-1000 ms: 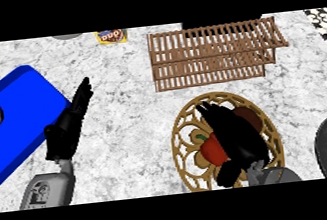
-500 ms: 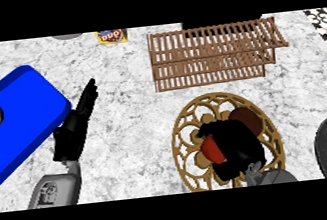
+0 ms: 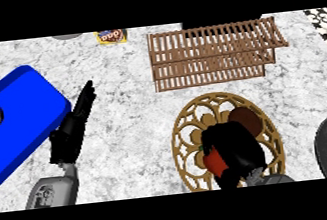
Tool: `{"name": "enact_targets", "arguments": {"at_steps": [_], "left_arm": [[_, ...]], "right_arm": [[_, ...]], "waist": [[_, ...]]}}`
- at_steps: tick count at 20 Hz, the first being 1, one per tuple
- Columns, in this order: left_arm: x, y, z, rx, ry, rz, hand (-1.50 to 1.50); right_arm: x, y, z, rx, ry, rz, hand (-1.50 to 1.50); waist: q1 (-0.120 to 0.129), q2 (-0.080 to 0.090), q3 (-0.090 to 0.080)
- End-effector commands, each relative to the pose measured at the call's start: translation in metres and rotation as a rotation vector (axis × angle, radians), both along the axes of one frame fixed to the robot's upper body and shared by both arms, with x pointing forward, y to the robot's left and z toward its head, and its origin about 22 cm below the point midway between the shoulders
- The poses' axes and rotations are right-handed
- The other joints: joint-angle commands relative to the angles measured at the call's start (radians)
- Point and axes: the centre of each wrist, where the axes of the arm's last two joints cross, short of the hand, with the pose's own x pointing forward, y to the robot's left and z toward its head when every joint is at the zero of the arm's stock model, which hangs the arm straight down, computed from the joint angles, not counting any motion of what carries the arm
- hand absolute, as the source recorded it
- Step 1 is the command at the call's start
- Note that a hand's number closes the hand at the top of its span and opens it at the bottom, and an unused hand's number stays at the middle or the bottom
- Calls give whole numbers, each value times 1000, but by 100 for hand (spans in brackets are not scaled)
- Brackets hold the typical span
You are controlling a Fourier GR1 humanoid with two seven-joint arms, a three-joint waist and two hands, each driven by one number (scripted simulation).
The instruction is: Pick the bell pepper from the placemat and place it in the tiered shelf
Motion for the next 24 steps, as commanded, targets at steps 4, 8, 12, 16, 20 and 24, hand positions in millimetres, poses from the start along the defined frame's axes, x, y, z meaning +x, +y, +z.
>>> {"name": "enact_targets", "arguments": {"at_steps": [4, 8, 12, 16, 20, 24], "left_arm": [[6, -12, 16, -10, 5, -30, 0], [11, -5, 13, 6, -12, -36, 0], [7, -2, 2, 6, -9, -27, 0], [11, -12, 7, -2, -8, -34, 0], [10, -18, -4, -9, 25, -24, 0], [11, -9, -1, -22, 14, -10, 0]], "right_arm": [[-34, 79, 1, 81, -4, -179, 150], [-48, 105, 1, 191, -41, -311, 150], [-60, 117, 36, 454, -131, -352, 150], [-61, 135, 64, 542, -286, -339, 150], [-68, 135, 96, 583, -362, -373, 150], [-57, 132, 126, 547, -482, -445, 150]], "waist": [[23, 0, 1], [39, 4, 1], [31, 1, 0], [31, -2, -1], [12, -6, -2], [5, -12, -4]]}}
